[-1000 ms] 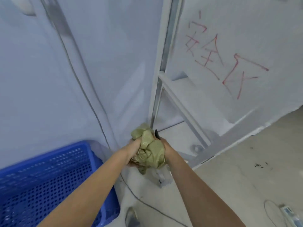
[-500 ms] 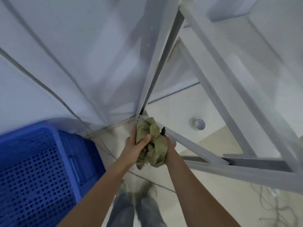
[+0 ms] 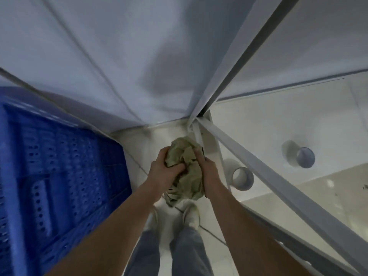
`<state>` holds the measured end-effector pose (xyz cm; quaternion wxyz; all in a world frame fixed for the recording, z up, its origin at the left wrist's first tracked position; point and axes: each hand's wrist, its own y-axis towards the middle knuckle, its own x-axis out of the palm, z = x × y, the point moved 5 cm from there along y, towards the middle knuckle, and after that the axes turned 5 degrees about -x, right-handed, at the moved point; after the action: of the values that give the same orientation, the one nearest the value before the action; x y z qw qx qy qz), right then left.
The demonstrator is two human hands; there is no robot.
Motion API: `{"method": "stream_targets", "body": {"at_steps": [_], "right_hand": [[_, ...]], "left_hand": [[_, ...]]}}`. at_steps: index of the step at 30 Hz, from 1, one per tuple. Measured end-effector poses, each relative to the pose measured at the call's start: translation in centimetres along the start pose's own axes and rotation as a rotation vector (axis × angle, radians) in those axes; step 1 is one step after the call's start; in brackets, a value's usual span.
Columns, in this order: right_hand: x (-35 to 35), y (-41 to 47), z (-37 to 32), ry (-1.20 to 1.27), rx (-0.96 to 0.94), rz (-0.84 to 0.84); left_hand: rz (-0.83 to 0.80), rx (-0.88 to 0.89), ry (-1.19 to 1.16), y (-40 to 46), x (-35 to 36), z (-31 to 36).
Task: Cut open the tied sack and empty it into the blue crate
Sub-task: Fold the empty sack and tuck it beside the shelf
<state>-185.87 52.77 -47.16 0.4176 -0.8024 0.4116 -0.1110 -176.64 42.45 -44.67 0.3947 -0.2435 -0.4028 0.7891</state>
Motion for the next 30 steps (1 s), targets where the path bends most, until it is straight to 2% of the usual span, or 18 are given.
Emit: {"method": "stream_targets", "body": {"at_steps": [5,9,12,16,19,23,27,30], "right_hand": [[0.7,5.3,4.2,0.03,-0.025,-0.119],[1.4,10.0,8.3,-0.108,0.042,-0.185],[2.7,13.0,11.0,-0.02,0.173,-0.354],[3.8,16.8,13.2,0.182,0.186,-0.487],[4.0,19.5,14.0,0.256,0.19,-0.476],[4.2,23.4,14.6,0.258,0.081,-0.396],[4.4,26.9,16.0,0.16,0.031,-0.271],[4.7,29.3,16.1,0.036,-0.006,-0.114]], "left_hand": [[0.097,-0.012,-0.035,6.2,0.3,-5.0],[0.136,-0.029,-0.081,11.1,0.4,-8.5],[0.054,-0.057,-0.197,14.2,1.2,-10.3],[0.019,-0.108,-0.278,17.9,1.5,-12.2],[0.0,-0.147,-0.363,20.3,1.8,-13.0],[0.019,-0.145,-0.464,23.9,1.9,-13.8],[0.052,-0.093,-0.398,26.9,2.2,-14.4],[0.081,-0.038,-0.359,29.6,2.5,-14.9]]}}
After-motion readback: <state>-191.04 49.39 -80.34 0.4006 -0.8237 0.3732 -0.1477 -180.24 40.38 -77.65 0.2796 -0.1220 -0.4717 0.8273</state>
